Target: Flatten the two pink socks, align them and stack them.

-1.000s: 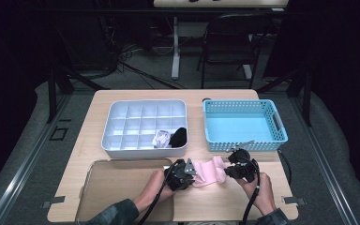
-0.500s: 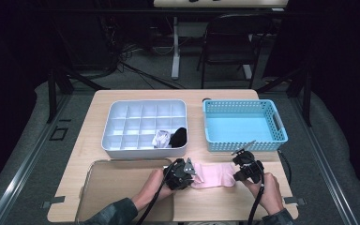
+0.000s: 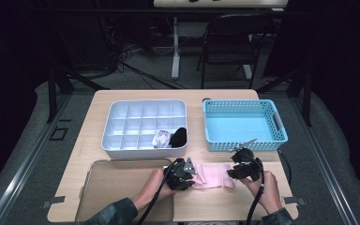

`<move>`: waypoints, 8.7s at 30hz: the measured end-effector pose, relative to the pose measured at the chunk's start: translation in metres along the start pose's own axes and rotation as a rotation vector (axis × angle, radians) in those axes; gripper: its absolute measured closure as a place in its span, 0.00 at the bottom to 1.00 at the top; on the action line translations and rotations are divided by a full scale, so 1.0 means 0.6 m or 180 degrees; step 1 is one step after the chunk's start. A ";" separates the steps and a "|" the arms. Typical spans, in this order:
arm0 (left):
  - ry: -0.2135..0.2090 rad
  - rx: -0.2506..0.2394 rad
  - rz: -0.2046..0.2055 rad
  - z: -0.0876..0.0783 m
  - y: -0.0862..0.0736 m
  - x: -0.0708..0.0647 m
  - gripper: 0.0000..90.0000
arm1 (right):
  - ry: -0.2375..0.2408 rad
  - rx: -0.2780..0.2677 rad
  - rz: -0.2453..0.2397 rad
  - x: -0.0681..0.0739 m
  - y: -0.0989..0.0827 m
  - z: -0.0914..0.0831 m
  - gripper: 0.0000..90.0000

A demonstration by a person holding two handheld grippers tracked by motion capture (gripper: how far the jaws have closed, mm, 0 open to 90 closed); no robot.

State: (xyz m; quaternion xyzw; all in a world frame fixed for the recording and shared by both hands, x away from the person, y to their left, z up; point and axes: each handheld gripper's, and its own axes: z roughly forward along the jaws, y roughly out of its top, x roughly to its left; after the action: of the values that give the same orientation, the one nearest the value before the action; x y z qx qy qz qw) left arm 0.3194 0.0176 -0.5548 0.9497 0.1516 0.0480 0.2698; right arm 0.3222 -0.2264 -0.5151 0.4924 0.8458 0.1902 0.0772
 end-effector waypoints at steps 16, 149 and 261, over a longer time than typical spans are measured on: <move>-0.0023 0.0021 -0.0008 0.006 -0.002 0.000 0.85 | -0.0043 0.0546 -0.0189 0.001 -0.001 0.052 0.74; 0.0317 -0.0245 -0.0781 -0.111 -0.091 0.076 0.13 | 0.0320 -0.0009 -0.1142 0.209 0.066 0.106 0.93; -0.0056 0.0070 -0.0367 0.004 -0.008 -0.004 0.72 | -0.0108 -0.0112 -0.0066 0.032 -0.004 0.014 0.85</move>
State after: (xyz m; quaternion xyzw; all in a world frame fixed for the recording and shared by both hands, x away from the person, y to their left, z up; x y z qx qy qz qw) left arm 0.3164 0.0199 -0.5593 0.9427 0.2042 0.0223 0.2630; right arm 0.3135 -0.2090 -0.5224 0.4854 0.8459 0.1959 0.1021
